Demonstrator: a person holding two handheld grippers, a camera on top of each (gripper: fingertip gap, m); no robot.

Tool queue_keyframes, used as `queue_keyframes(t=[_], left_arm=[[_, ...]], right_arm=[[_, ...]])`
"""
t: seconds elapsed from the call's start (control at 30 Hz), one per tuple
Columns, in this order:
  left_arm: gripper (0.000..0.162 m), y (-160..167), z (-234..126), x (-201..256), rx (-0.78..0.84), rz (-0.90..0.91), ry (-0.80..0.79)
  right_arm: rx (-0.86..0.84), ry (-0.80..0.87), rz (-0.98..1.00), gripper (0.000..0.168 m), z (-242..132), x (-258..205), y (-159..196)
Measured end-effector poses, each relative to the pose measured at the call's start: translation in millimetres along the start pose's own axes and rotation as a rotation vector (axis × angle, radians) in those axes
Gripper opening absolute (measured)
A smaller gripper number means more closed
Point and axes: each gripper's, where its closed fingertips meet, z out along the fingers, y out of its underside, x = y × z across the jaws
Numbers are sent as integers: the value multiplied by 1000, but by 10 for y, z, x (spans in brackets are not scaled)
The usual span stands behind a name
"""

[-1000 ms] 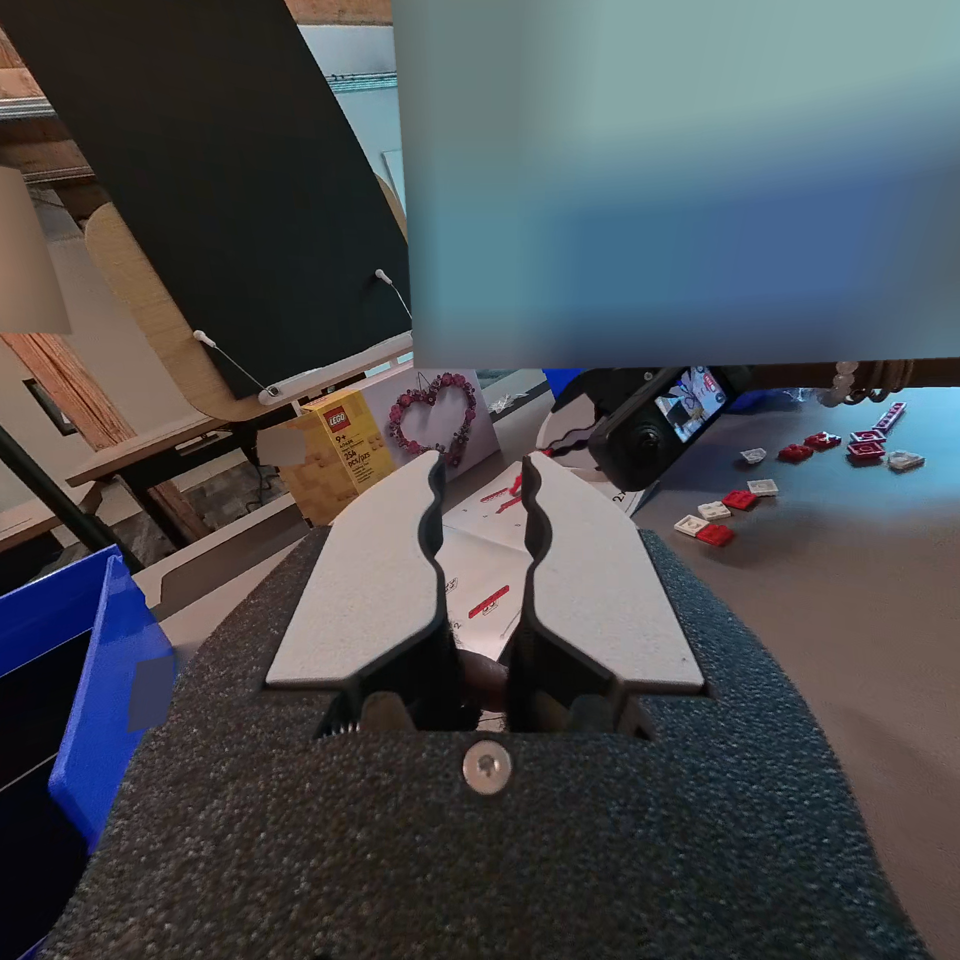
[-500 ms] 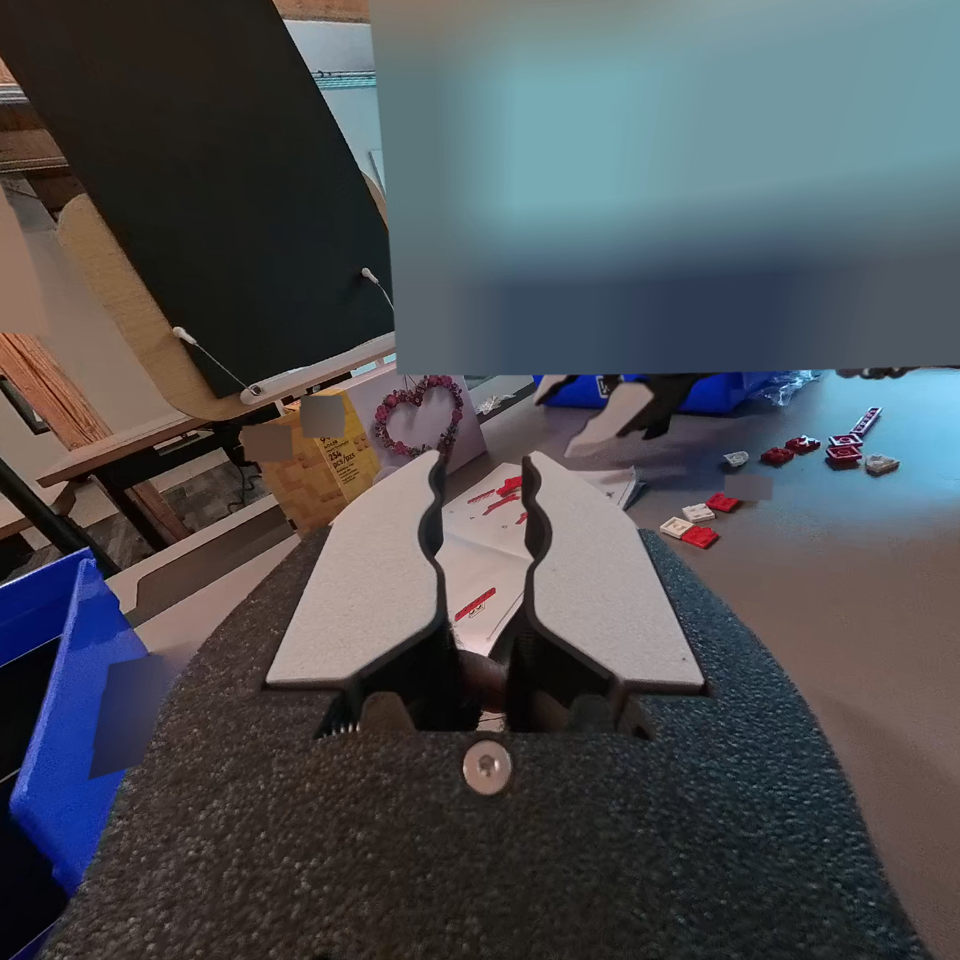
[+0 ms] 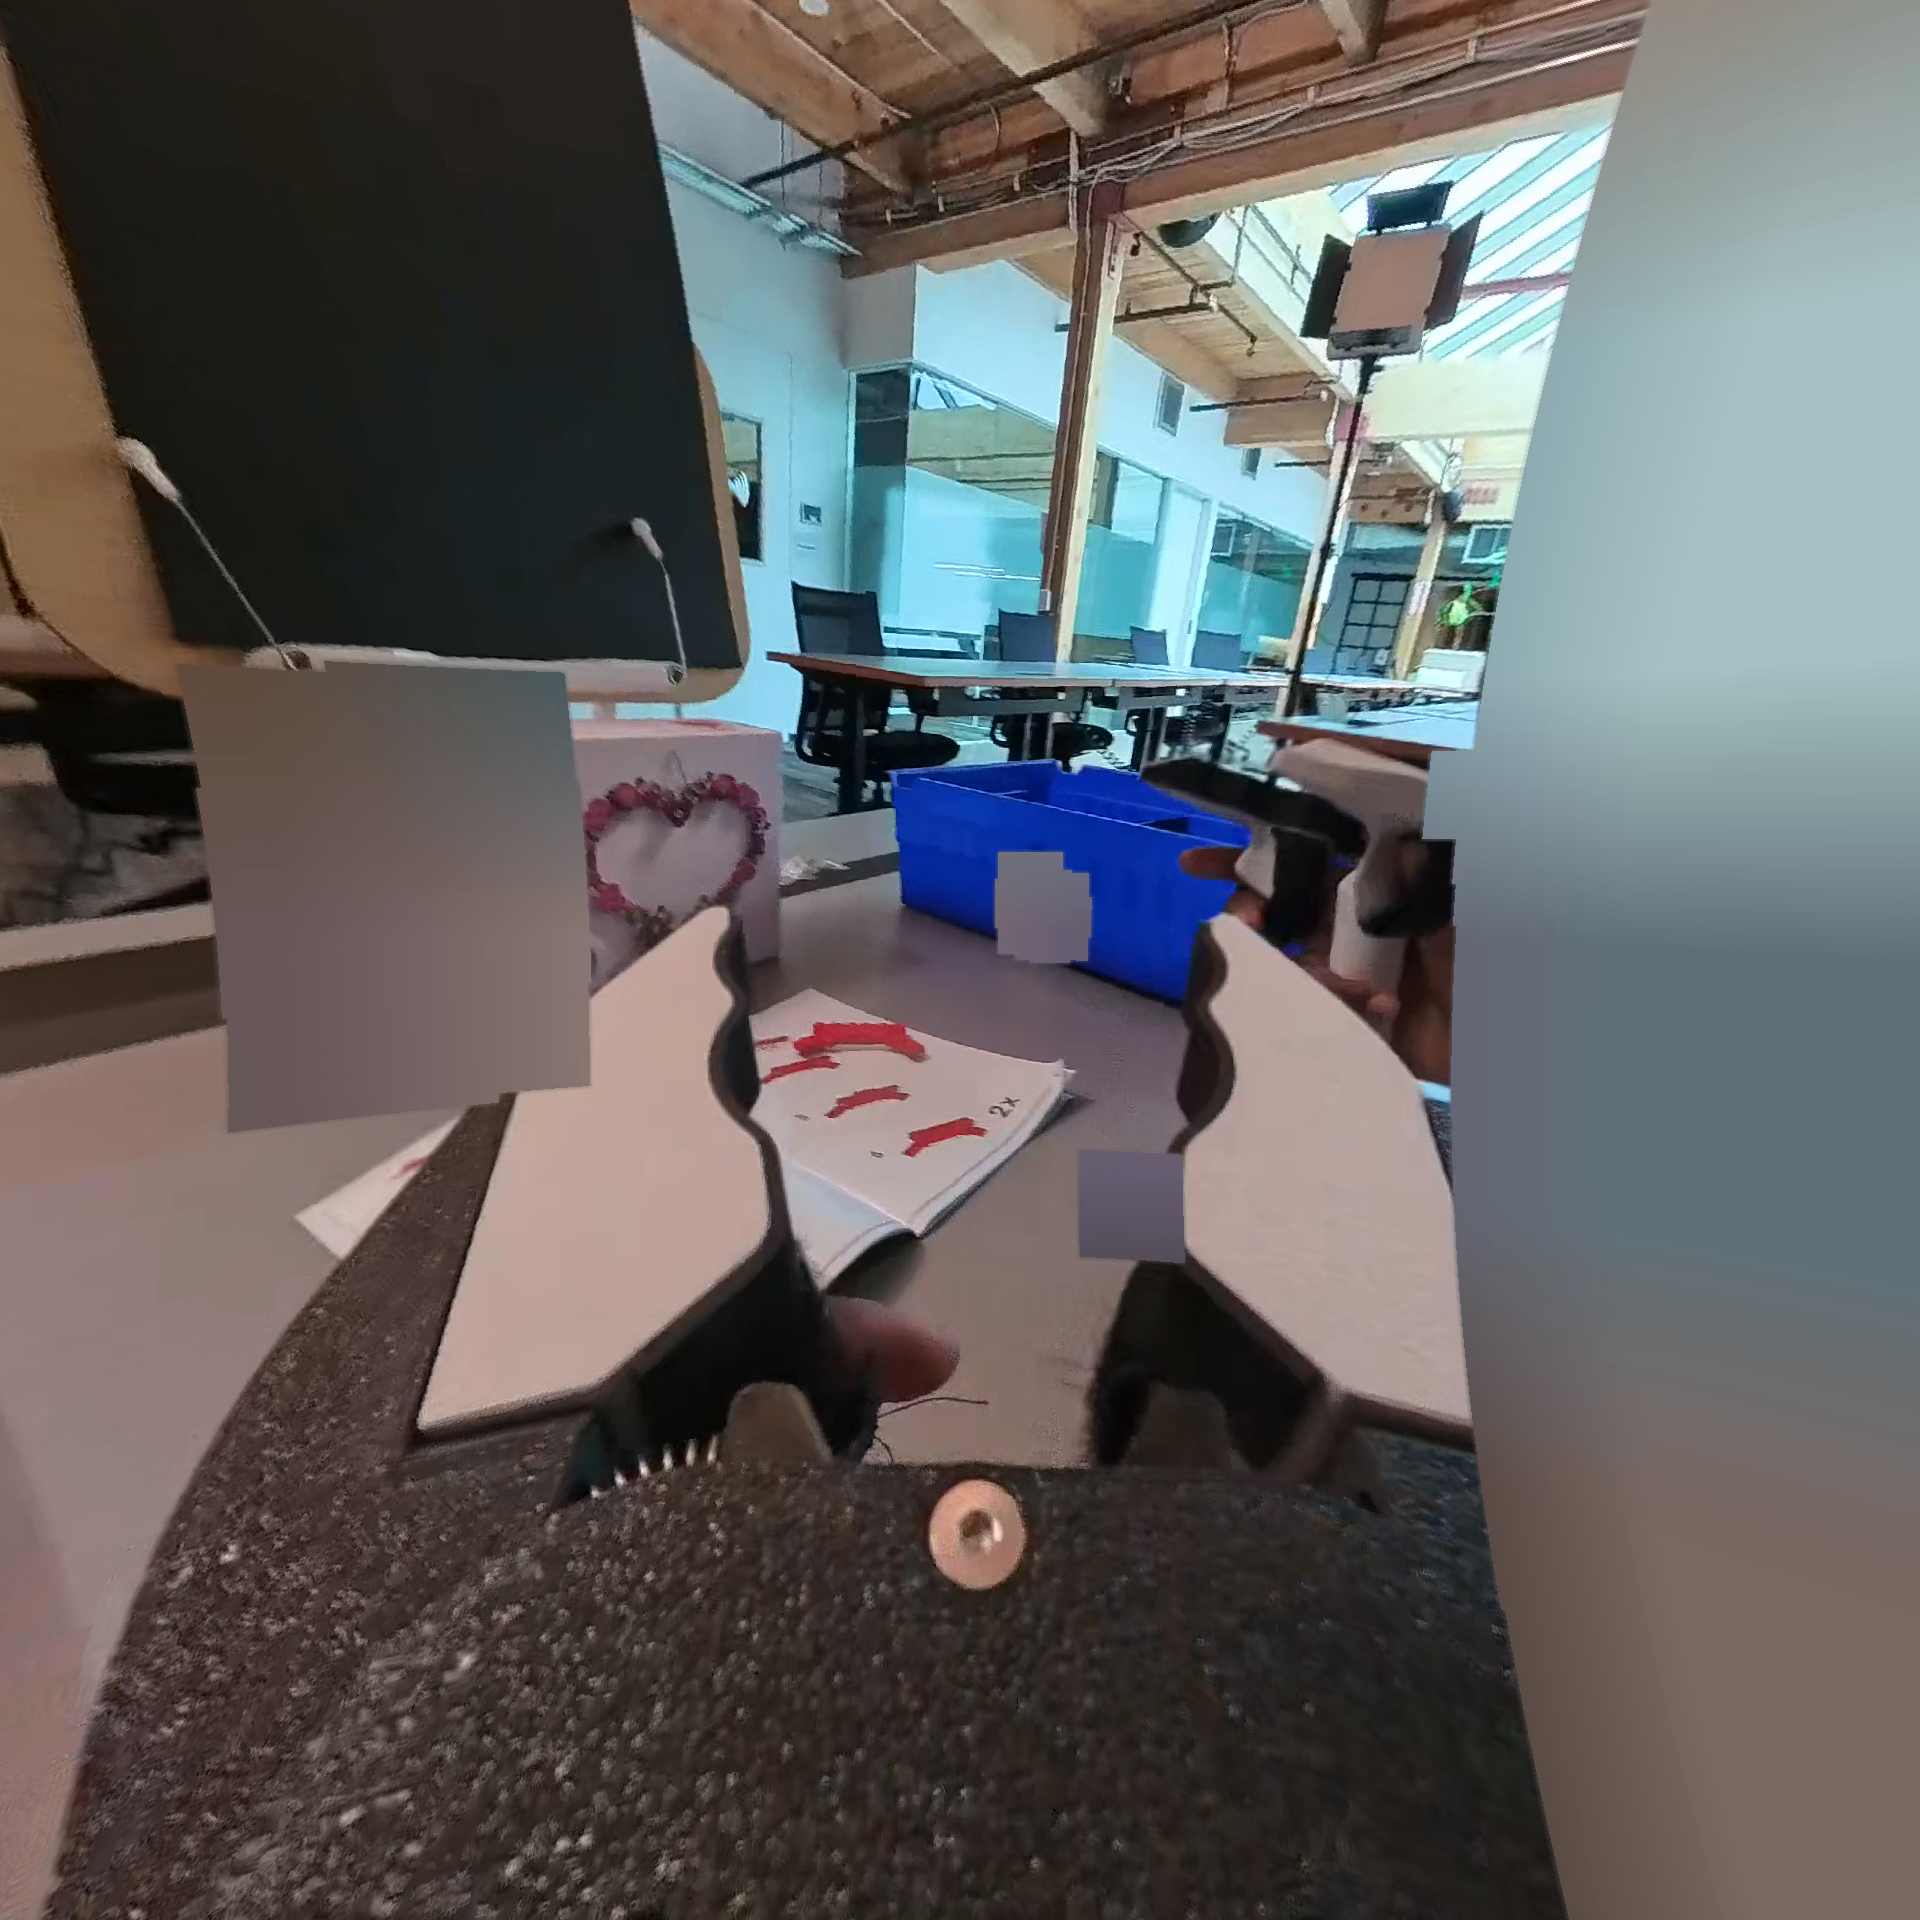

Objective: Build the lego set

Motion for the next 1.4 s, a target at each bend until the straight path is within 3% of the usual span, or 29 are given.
queue_keyframes(t=[0.03,0.13,0.2,0.37,0.47,0.5,0.63,0.67,0.73,0.77,0.8,0.83,0.87,0.9,0.93,1.03,1.07,1.1,1.13,1.17,1.23,1.33,1.37,1.4], left_arm=[[81,14,9,17,-7,-16,12],[80,49,30,49,-26,-8,15],[75,134,43,42,-82,16,-2],[55,733,33,-13,-473,81,-30],[13,698,30,61,-446,160,4],[0,639,32,86,-410,165,16],[0,547,17,98,-355,132,51],[1,477,23,79,-309,129,34],[44,311,35,13,-198,127,-24],[65,248,39,-25,-157,123,-51],[86,223,42,-52,-143,114,-65],[93,235,44,-72,-152,97,-72],[87,269,42,-79,-176,83,-71],[31,296,16,-61,-202,88,-56],[0,282,-2,-34,-202,104,-41],[0,297,0,-55,-202,157,-60],[13,307,12,-50,-201,144,-60],[10,317,32,-29,-200,117,-47],[8,329,52,-11,-204,86,-35],[5,338,59,3,-213,64,-25],[0,301,9,71,-205,104,20],[0,267,-4,-15,-182,182,-44],[7,267,5,-28,-175,168,-54],[30,272,19,-10,-170,138,-41]], right_arm=[[-55,-19,26,78,8,-20,58],[-122,-90,112,71,36,-95,162],[-232,-89,56,58,36,-106,337],[-466,-33,-214,48,73,-86,782],[-479,39,-465,0,57,28,852],[-477,57,-500,0,56,49,841],[-415,55,-383,0,69,25,731],[-361,68,-383,9,74,35,649],[-257,87,-384,49,80,46,503],[-233,94,-368,59,80,58,468],[-226,96,-355,60,81,62,451],[-226,96,-353,52,74,59,443],[-237,87,-362,14,59,42,452],[-255,85,-365,0,50,32,467],[-275,84,-360,0,52,29,492],[-281,55,-355,0,74,6,545],[-245,47,-358,24,88,-8,522],[-211,33,-362,49,103,-28,504],[-203,33,-368,60,109,-28,501],[-219,43,-375,55,105,-17,511],[-298,46,-366,0,73,-18,575],[-319,50,-340,0,77,-5,603],[-289,60,-340,0,83,13,573],[-248,58,-343,16,91,15,538]])
